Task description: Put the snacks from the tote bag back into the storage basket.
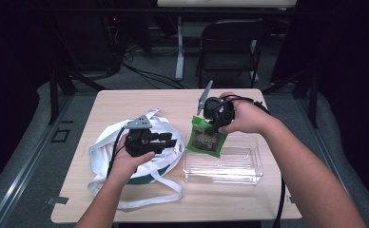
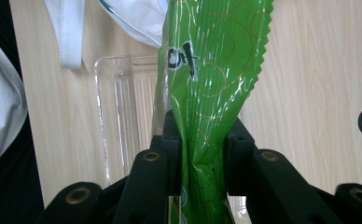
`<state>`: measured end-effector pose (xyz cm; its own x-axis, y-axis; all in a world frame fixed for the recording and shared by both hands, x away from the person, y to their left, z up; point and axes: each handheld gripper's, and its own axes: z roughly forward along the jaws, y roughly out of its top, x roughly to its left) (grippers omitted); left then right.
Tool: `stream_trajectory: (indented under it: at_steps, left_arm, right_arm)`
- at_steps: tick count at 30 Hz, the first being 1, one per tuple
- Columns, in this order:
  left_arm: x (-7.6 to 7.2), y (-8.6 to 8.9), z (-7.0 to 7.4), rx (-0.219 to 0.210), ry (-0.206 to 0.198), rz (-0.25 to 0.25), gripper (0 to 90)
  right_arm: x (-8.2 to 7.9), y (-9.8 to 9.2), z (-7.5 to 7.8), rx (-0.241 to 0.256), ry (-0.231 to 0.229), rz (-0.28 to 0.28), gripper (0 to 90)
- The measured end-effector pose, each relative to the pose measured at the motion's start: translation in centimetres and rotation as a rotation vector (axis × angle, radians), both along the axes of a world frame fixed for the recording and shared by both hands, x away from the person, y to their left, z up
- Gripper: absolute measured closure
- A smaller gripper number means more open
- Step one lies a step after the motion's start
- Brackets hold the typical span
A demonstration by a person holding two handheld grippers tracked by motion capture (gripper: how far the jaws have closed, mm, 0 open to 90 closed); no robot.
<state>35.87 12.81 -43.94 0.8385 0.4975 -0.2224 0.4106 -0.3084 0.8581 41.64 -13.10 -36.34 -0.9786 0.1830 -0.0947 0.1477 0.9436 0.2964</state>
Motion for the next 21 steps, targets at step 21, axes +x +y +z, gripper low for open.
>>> stream_trajectory:
  at_steps: [21]
  left_arm:
    - [-0.2,1.7,0.2,-0.009,-0.003,0.047,64.1]
  right_arm:
    - [2.4,-0.4,-2.5,-0.093,-0.037,0.044,74.3]
